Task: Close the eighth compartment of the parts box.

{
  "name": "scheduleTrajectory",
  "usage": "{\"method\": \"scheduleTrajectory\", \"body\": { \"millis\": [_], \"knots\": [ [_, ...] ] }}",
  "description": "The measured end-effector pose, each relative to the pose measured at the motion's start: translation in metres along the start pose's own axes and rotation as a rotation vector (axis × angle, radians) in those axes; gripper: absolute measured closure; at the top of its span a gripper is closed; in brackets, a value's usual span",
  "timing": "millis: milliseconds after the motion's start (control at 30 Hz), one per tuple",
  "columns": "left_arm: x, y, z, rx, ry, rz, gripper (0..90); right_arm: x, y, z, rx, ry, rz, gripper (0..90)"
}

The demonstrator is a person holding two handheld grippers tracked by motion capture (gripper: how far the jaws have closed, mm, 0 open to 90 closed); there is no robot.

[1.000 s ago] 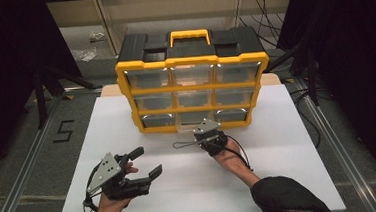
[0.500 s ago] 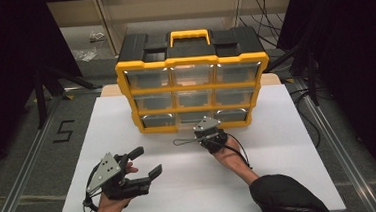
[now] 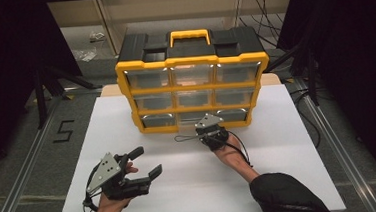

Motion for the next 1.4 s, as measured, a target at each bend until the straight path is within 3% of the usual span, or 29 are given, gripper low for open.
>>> {"method": "scheduleTrajectory", "body": {
  "millis": [1400],
  "knots": [
    [0.0, 0.0, 0.0, 0.0, 0.002, -0.002, 17.4, -0.013, 0.002, 0.009, -0.035, -0.031, -0.017, 90.0]
  ]
}}
Point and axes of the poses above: each handheld gripper's, and its own axes: y roughly backward along the jaws, z roughly out of its top, x roughly to its left, the point moved 6 cm from there along -y, roughly forward along the jaws, and after that the axes turned 9 degrees about x, right-handed, at the moved point
